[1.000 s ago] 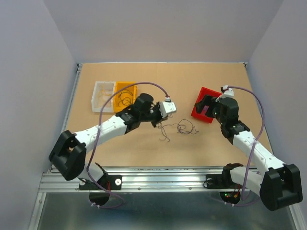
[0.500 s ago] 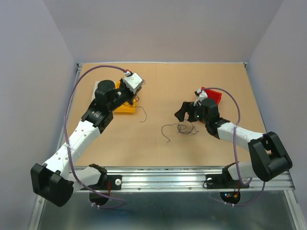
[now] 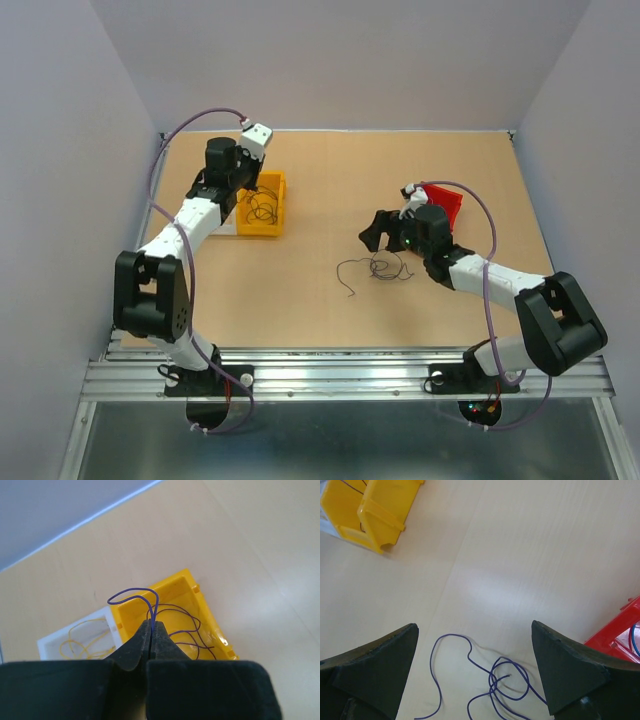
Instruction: Untangle the cables
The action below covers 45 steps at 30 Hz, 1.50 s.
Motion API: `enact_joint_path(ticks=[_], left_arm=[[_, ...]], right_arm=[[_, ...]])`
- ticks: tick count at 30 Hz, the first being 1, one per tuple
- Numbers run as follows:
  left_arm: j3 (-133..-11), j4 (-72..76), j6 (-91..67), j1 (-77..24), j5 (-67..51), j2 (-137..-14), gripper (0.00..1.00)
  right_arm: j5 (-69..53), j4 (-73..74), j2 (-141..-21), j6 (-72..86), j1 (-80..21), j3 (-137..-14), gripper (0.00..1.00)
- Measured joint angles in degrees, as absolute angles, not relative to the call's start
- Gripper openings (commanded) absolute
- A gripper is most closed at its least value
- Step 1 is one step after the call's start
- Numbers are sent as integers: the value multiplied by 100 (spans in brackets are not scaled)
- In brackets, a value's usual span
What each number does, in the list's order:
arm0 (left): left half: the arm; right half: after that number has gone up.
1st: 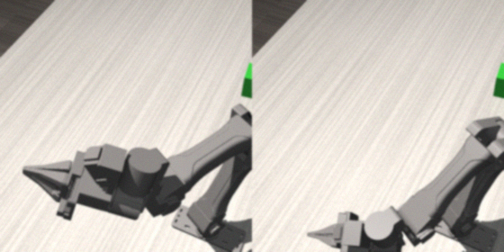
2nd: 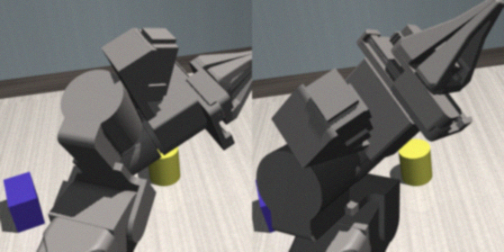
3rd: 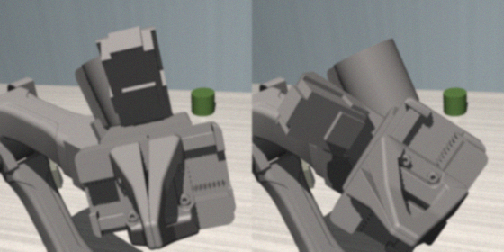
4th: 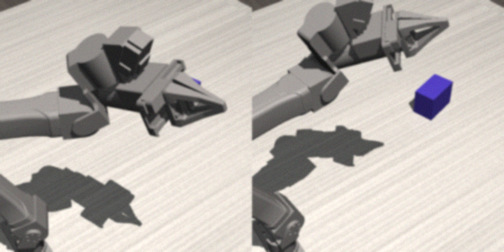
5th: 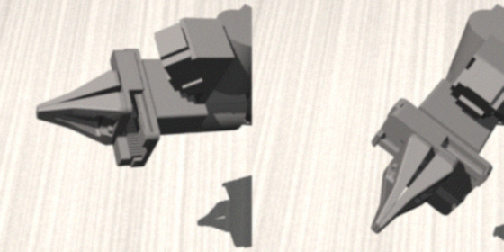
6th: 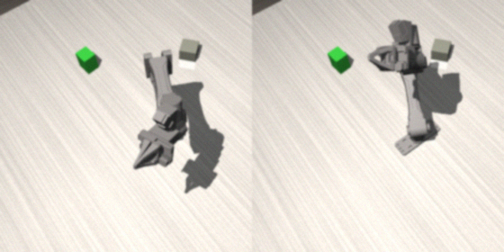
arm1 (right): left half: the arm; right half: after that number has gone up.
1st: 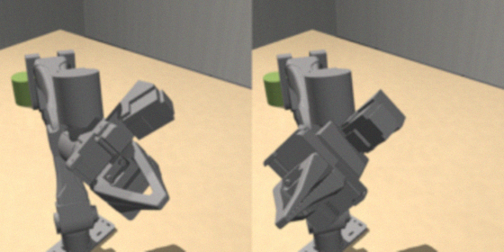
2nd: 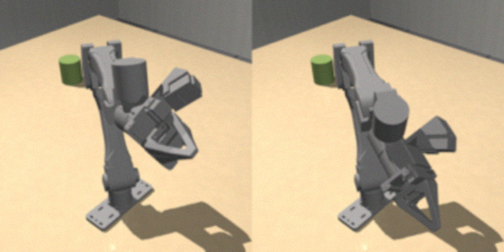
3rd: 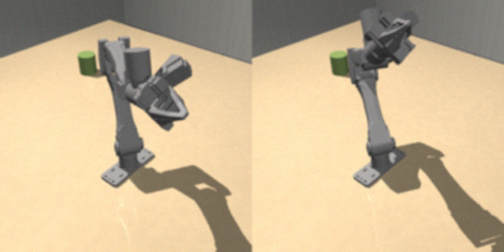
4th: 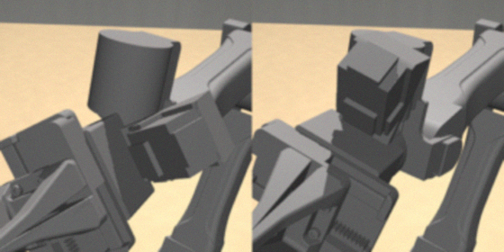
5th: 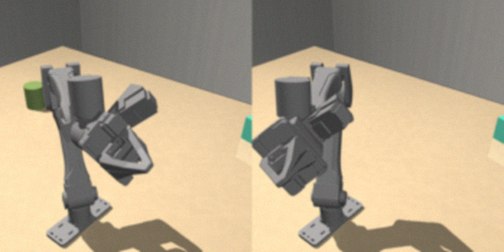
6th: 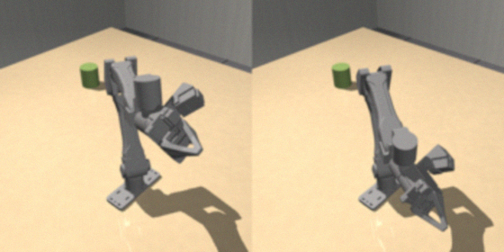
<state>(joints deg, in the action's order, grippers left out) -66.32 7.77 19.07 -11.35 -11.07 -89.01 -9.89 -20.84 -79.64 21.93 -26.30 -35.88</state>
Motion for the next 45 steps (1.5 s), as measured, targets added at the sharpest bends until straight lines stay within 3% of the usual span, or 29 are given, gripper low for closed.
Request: enact_joint_path(ticks=[14,19,21,22,28,30,31,37,45], left_arm=[[-7011,869,1481,-1151,-622,-10613,3],[-7059,720,1385,-1153,-582,-10731,44],[-6899,777,1393,-1153,-600,-10584,56],[-6790,757,1413,-1157,-609,-10444,68],[-6119,825,1535,-1614,-333,-9070,83],[-5894,1007,1669,-2012,-209,-8608,90],[-5758,1100,1822,-2346,-191,-8390,99],[-5341,1299,2512,-4036,-493,-8213,99],[-5476,1306,3050,-4759,-797,-9310,99]], right_arm=[[-810,-2112,-7817,2178,-2635,-3586,99],[-701,-2102,-7817,2178,-2635,-3586,100],[-635,-2095,-7819,2178,-2635,-3586,100],[-600,-2086,-7819,2178,-2635,-3586,100],[-423,-1959,-7819,2182,-2635,-3586,100],[-342,-1914,-7800,2191,-2635,-3586,100],[-305,-1876,-7773,2206,-2635,-3586,100],[242,-1544,-6958,2314,-2650,-3468,100],[1337,-958,-5218,2659,-2672,-3223,100]])
